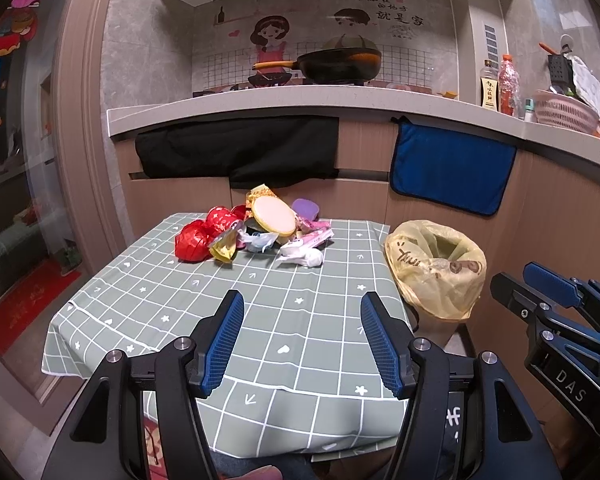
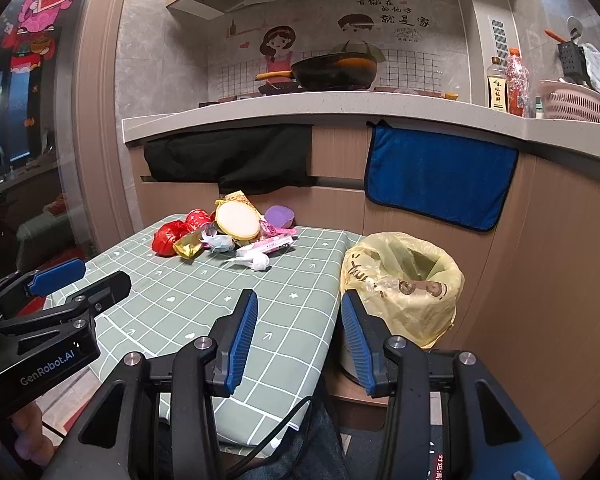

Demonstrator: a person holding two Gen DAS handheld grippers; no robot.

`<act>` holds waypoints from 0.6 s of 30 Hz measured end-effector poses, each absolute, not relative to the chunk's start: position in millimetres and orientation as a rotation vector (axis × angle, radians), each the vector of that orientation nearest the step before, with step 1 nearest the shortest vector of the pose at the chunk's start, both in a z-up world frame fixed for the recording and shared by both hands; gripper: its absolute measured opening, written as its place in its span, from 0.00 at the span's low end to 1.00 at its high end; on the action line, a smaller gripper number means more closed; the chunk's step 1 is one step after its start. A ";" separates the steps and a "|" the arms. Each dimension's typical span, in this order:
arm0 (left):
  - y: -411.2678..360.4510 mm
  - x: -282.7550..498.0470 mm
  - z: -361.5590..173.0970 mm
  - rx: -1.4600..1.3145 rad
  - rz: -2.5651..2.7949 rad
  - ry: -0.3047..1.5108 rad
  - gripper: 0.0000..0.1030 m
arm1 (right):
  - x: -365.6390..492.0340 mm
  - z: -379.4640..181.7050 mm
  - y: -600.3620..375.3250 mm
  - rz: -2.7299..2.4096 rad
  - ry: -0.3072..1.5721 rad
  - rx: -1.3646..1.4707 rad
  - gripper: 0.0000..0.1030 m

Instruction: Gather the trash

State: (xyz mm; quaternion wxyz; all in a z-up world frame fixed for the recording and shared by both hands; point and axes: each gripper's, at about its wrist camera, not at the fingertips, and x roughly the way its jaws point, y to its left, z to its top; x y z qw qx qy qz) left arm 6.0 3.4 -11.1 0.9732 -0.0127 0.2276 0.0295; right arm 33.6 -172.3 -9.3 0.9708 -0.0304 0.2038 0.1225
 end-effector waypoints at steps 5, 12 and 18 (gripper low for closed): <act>2.8 6.3 -11.6 -0.026 0.060 0.461 0.59 | 34.2 -10.1 -173.2 0.245 0.415 -0.058 0.41; 0.4 6.3 -10.7 -0.025 0.057 0.462 0.60 | 34.6 -10.5 -174.0 0.242 0.416 -0.057 0.41; -2.3 5.9 -9.6 -0.021 0.049 0.459 0.60 | 34.1 -10.9 -175.4 0.240 0.412 -0.052 0.41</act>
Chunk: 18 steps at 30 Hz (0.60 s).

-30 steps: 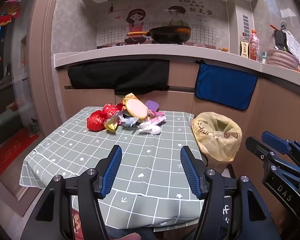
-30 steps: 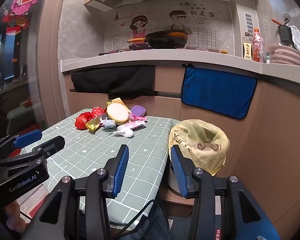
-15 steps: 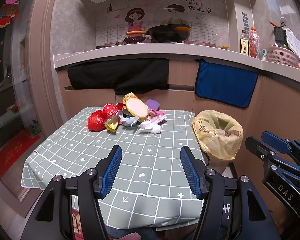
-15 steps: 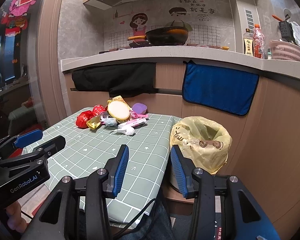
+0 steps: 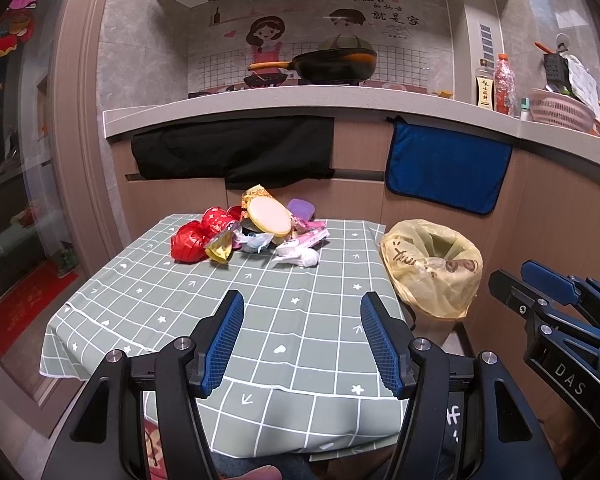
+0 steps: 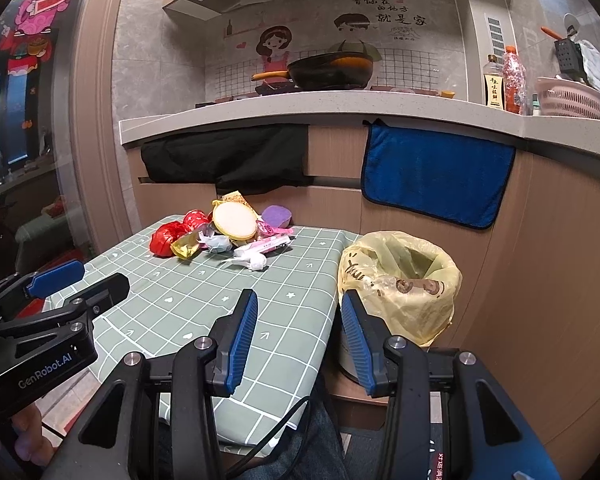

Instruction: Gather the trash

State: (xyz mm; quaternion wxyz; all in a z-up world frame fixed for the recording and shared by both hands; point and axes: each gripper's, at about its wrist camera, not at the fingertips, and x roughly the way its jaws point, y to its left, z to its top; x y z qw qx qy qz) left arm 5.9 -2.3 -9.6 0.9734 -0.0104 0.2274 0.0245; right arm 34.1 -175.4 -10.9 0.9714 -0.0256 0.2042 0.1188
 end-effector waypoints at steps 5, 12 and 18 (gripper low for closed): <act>-3.4 5.5 -9.9 -0.022 0.051 0.459 0.60 | 33.1 -11.8 -177.1 0.240 0.413 -0.048 0.41; -2.3 5.0 -9.4 -0.019 0.046 0.458 0.59 | 33.0 -12.2 -177.4 0.237 0.414 -0.048 0.41; -2.6 5.1 -9.1 -0.019 0.047 0.457 0.60 | 32.6 -12.8 -178.5 0.234 0.414 -0.046 0.41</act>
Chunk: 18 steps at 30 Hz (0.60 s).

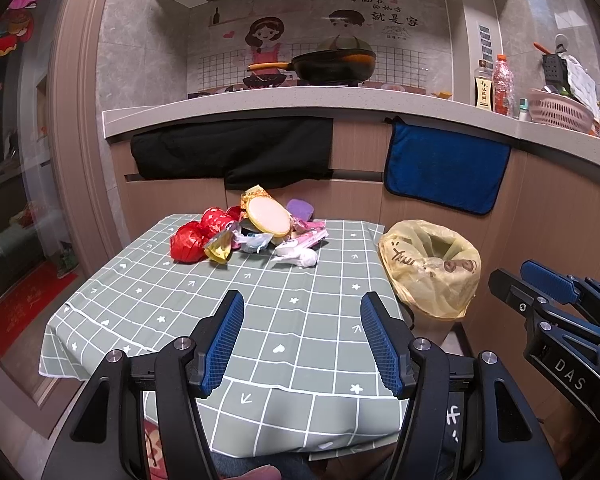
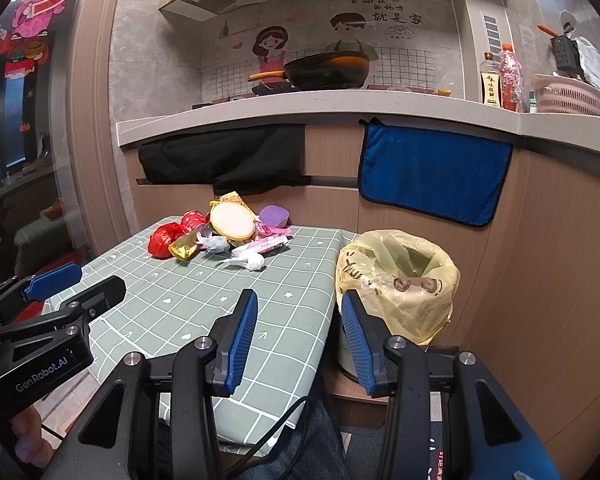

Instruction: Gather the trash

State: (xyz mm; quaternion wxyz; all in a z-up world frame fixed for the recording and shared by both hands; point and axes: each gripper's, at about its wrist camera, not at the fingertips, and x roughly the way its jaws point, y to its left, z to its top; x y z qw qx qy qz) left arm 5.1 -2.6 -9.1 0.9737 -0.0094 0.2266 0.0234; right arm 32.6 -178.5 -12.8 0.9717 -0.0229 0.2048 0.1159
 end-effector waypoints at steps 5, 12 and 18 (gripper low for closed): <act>-3.3 5.0 -9.0 -0.019 0.046 0.457 0.60 | 32.8 -12.4 -178.6 0.235 0.414 -0.046 0.41; -3.2 4.9 -9.5 -0.019 0.047 0.457 0.60 | 32.4 -12.4 -179.1 0.235 0.413 -0.046 0.41; -4.4 4.9 -9.5 -0.019 0.049 0.456 0.60 | 32.3 -12.1 -179.4 0.236 0.412 -0.046 0.41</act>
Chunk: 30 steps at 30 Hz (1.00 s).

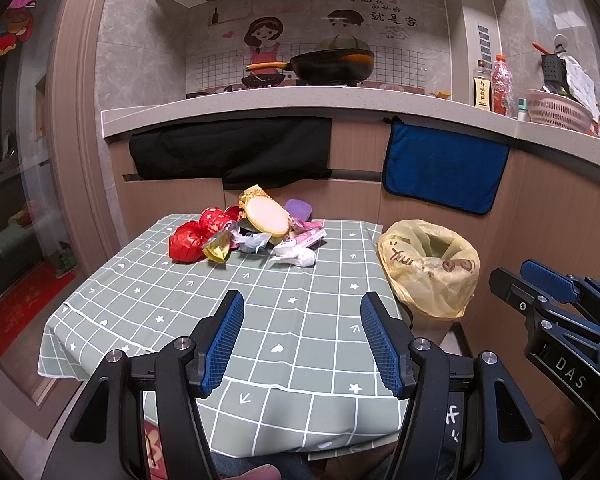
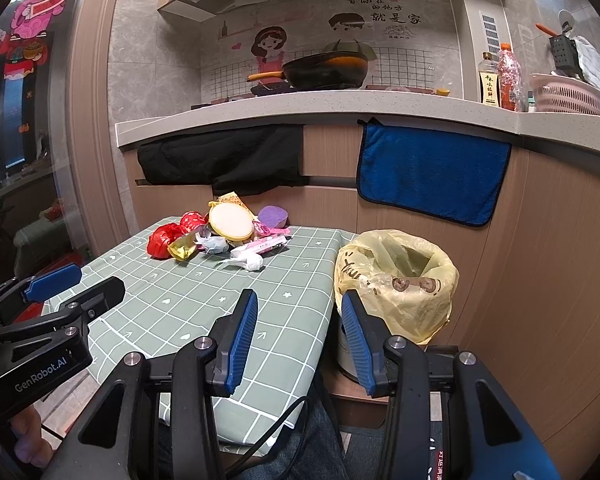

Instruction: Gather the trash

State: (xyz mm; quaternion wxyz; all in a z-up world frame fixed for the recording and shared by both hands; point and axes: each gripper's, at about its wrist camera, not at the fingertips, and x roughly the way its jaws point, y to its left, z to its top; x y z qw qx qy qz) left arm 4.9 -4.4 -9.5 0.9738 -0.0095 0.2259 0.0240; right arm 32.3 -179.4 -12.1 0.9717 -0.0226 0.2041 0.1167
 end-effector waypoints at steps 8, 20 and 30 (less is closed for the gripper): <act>-6.2 5.2 -9.8 -0.024 0.044 0.464 0.60 | 32.7 -12.8 -179.4 0.235 0.413 -0.046 0.41; 28.8 50.7 -16.9 -0.089 0.000 0.518 0.59 | 70.1 -2.4 -177.0 0.280 0.409 -0.071 0.41; 120.0 144.4 -38.4 -0.231 0.136 0.588 0.57 | 188.6 14.3 -136.2 0.352 0.408 -0.119 0.41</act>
